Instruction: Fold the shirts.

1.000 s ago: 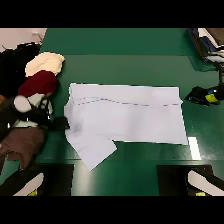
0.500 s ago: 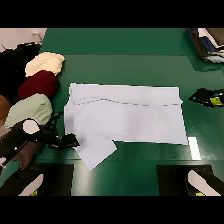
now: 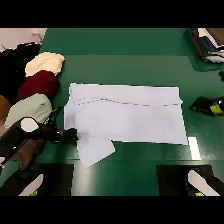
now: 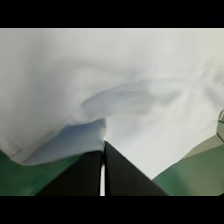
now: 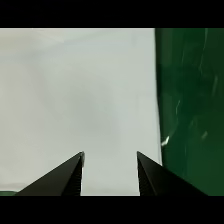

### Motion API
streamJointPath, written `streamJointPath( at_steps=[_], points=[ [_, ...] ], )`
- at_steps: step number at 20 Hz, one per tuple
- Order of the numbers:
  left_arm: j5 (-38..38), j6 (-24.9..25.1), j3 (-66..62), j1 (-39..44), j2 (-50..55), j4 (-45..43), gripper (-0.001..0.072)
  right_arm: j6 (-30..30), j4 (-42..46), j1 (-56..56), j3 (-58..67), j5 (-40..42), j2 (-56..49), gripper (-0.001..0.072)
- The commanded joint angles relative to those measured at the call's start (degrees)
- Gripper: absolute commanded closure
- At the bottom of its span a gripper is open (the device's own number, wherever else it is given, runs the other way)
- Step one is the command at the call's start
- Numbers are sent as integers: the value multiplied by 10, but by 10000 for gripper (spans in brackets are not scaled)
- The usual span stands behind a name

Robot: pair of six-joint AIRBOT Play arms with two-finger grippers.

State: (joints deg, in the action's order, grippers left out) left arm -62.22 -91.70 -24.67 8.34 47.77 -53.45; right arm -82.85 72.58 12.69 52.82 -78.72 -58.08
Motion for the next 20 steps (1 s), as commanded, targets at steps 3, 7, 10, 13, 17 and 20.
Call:
streamJointPath(
  at_steps=[3, 7, 10, 13, 17, 20],
  points=[
    [3, 17, -38, 0, 0, 7, 685, 0, 28, 158, -164, -29, 29, 322],
    [13, 17, -38, 0, 0, 10, 685, 30, -33, 240, -237, -22, -3, 323],
    [13, 17, -38, 0, 0, 12, 685, 36, -70, 221, -250, 11, -28, 325],
    [11, 17, -38, 0, 0, 12, 685, 36, -70, 169, -235, 33, -48, 446],
    [-14, 22, -38, 0, -1, 9, 686, 36, -64, 117, -200, 15, -45, 696],
    [-33, 33, -64, 0, -1, 4, 686, 35, -65, 94, -164, -15, 2, 697]
  ],
)
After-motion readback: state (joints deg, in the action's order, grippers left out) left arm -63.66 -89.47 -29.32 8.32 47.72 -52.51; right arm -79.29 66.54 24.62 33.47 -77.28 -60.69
